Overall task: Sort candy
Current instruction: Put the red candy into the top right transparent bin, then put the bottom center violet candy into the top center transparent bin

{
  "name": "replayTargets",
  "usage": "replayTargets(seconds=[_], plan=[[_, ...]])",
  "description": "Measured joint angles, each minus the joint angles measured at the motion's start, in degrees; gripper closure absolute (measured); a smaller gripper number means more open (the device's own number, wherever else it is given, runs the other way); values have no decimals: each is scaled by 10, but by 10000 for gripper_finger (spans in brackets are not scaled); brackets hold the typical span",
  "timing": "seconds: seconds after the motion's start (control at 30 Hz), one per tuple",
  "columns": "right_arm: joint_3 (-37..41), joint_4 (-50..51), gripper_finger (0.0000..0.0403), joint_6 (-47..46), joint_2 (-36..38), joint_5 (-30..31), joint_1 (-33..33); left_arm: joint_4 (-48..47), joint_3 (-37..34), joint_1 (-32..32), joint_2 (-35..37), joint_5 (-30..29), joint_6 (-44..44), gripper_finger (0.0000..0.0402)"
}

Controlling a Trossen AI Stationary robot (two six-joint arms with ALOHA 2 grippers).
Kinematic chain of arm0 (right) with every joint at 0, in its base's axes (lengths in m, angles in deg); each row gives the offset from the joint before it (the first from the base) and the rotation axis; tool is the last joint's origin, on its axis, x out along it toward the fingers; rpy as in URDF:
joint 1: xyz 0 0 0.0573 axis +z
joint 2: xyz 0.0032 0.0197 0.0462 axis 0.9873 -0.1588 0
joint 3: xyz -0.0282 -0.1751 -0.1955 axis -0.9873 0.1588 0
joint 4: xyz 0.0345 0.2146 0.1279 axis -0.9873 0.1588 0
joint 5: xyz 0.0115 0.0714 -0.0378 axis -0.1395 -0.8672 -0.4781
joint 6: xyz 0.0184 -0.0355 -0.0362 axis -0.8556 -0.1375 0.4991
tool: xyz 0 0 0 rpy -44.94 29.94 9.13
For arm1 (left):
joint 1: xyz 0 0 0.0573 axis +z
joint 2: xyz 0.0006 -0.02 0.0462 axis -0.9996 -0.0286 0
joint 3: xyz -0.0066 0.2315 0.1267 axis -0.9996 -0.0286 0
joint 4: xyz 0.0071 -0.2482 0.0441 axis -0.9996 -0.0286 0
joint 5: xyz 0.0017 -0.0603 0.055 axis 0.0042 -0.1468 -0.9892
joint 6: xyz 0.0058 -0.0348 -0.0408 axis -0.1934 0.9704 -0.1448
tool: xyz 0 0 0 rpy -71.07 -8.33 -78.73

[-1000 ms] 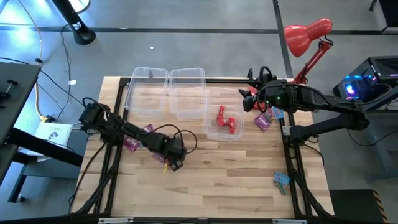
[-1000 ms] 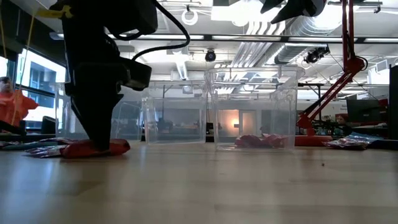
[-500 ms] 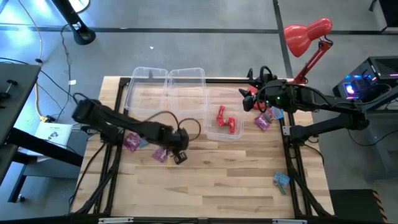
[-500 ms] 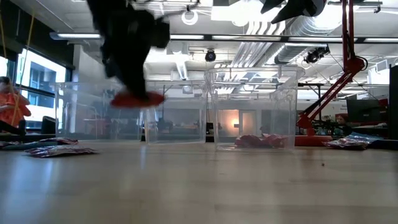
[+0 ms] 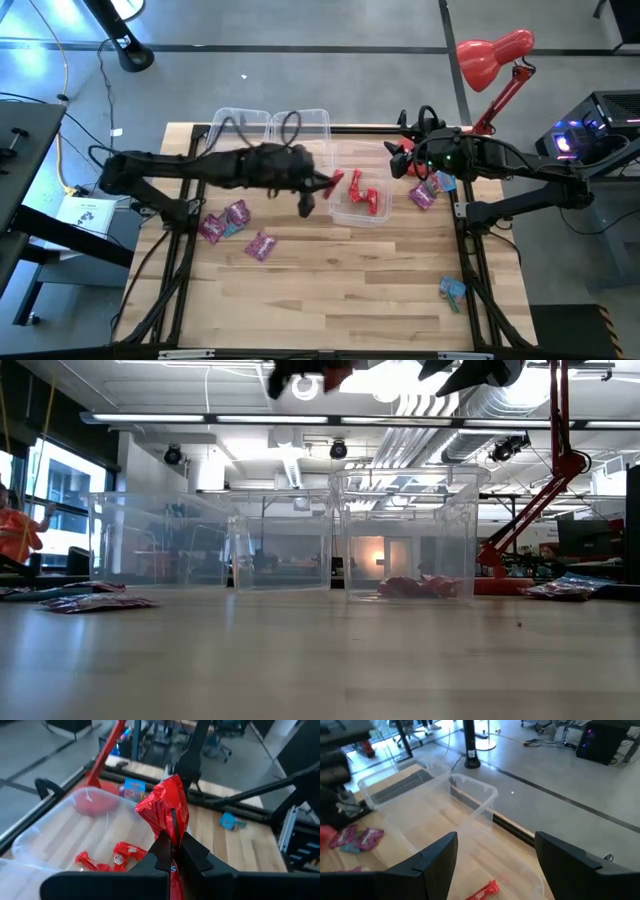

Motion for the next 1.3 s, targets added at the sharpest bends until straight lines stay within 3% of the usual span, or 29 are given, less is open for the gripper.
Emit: replayTargets(seconds=[0.17, 0.4, 0.67, 0.93, 1.13, 1.3], plan=[[0, -23, 144, -9, 0, 44, 0, 45, 16, 18, -85, 33, -30, 395], [0, -37, 144, -9, 0, 39, 0, 142, 20, 38, -170, 31, -79, 359], [0, -37, 144, -9, 0, 39, 0, 154, 20, 51, -170, 29, -70, 265], [0, -37, 144, -7, 0, 40, 0, 95, 20, 51, -85, 57, -15, 179], [0, -37, 144, -11, 0, 38, 0, 2, 16, 46, 43, 52, -9, 173], [0, -36, 144, -29, 0, 10, 3, 22, -30, 10, 154, -16, 9, 174]])
